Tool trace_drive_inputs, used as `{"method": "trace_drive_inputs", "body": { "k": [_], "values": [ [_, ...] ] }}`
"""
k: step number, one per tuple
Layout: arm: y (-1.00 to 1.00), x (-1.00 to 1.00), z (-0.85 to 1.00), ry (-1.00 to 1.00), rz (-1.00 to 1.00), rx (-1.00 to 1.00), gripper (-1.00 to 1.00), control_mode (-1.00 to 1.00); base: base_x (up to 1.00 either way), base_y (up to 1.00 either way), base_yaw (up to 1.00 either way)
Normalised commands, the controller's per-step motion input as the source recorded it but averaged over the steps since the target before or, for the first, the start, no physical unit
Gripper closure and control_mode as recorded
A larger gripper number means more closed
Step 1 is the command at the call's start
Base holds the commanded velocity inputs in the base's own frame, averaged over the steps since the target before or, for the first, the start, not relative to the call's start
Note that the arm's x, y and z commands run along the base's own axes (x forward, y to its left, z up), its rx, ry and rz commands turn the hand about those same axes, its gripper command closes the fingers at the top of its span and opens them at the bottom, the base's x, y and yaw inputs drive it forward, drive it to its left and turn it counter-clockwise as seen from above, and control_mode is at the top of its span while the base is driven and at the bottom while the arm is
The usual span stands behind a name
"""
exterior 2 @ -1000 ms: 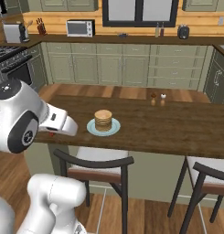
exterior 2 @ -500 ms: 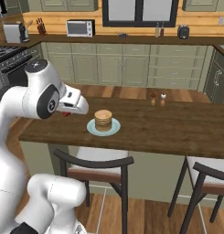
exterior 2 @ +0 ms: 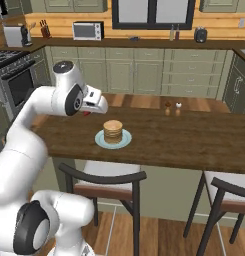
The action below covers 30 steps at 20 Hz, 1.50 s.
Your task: Take the strawberry from the fridge and place it on top of the pancake, located on the dining counter.
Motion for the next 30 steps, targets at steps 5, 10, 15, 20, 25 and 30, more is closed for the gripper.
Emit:
{"method": "trace_drive_inputs", "body": {
  "k": [5, 10, 15, 20, 25, 30],
  "values": [
    [-0.27, 1.0, -0.34, 0.0, 0.0, 0.01, 1.0, -1.0, 0.0, 0.0, 0.0],
    [0.09, 1.0, -0.29, 0.01, 0.0, 0.0, 1.0, -1.0, 0.0, 0.0, 0.0],
    [0.07, 0.96, -0.3, 0.03, 0.0, 0.0, 1.0, -1.0, 0.0, 0.0, 0.0],
    [-0.11, 0.21, -0.44, 0.22, 0.0, 0.0, 1.0, -1.0, 0.0, 0.0, 0.0],
    [-0.04, -0.01, -0.46, 0.24, 0.0, 0.0, 1.0, -1.0, 0.0, 0.0, 0.0],
    [0.0, 0.23, -0.09, 0.02, 0.0, 0.0, 1.0, -1.0, 0.0, 0.0, 0.0]
  ]
}}
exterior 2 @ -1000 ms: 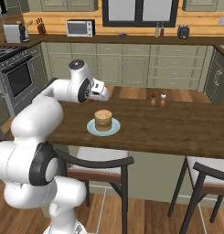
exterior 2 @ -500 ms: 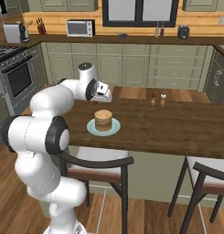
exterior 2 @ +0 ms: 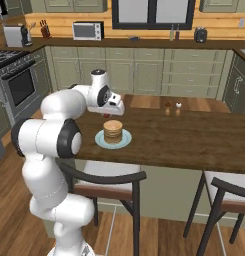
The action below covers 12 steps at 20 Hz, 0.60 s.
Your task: Take the strawberry from the fridge and place it on top of the pancake, located on the dining counter.
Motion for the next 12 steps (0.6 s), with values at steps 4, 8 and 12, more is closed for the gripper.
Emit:
{"method": "trace_drive_inputs", "body": {
  "k": [4, 8, 12],
  "values": [
    [0.0, 0.54, -0.17, 0.02, 0.0, 0.0, 1.0, -1.0, 0.0, 0.0, 0.0],
    [0.0, 0.39, -0.42, 0.06, 0.0, 0.0, 1.0, -1.0, 0.0, 0.0, 0.0],
    [0.0, 0.17, -0.48, 0.02, 0.0, 0.0, 1.0, -1.0, 0.0, 0.0, 0.0]
  ]
}}
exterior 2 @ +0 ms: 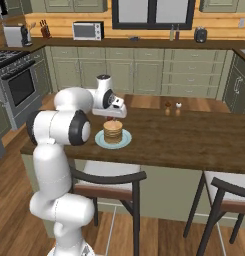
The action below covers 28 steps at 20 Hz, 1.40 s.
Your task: Take the strawberry from the fridge and place it on top of the pancake, located on the dining counter.
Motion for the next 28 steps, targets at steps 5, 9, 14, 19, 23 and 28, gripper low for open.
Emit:
{"method": "trace_drive_inputs", "body": {
  "k": [5, 9, 14, 19, 23, 28],
  "values": [
    [0.0, 0.11, -0.37, 0.01, 0.0, 0.0, 1.0, -1.0, 0.0, 0.0, 0.0],
    [0.0, 0.1, -0.25, 0.0, 0.0, 0.0, 1.0, -1.0, 0.0, 0.0, 0.0],
    [0.0, 0.1, -0.21, 0.0, 0.0, 0.0, 1.0, -1.0, 0.0, 0.0, 0.0],
    [0.0, 0.04, -0.18, 0.03, 0.0, 0.0, 1.0, -1.0, 0.0, 0.0, 0.0],
    [0.0, 0.01, -0.19, 0.05, 0.0, 0.0, 1.0, -1.0, 0.0, 0.0, 0.0],
    [0.0, 0.0, -0.15, 0.06, 0.0, 0.0, -1.0, -1.0, 0.0, 0.0, 0.0]
  ]
}}
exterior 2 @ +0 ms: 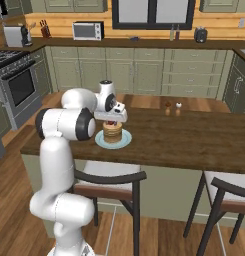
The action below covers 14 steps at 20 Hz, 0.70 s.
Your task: Take the strawberry from the fridge and place it on top of the pancake, located on the dining counter.
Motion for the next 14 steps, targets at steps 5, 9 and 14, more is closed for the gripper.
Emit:
{"method": "trace_drive_inputs", "body": {
  "k": [5, 9, 14],
  "values": [
    [0.0, 0.0, -0.04, 0.02, 0.0, 0.0, -1.0, -1.0, 0.0, 0.0, 0.0],
    [0.0, 0.0, 0.0, 0.0, 0.0, 0.0, -1.0, -1.0, 0.0, 0.0, 0.0],
    [0.0, 0.0, 0.0, 0.0, 0.0, 0.0, -1.0, -1.0, 0.0, 0.0, 0.0]
  ]
}}
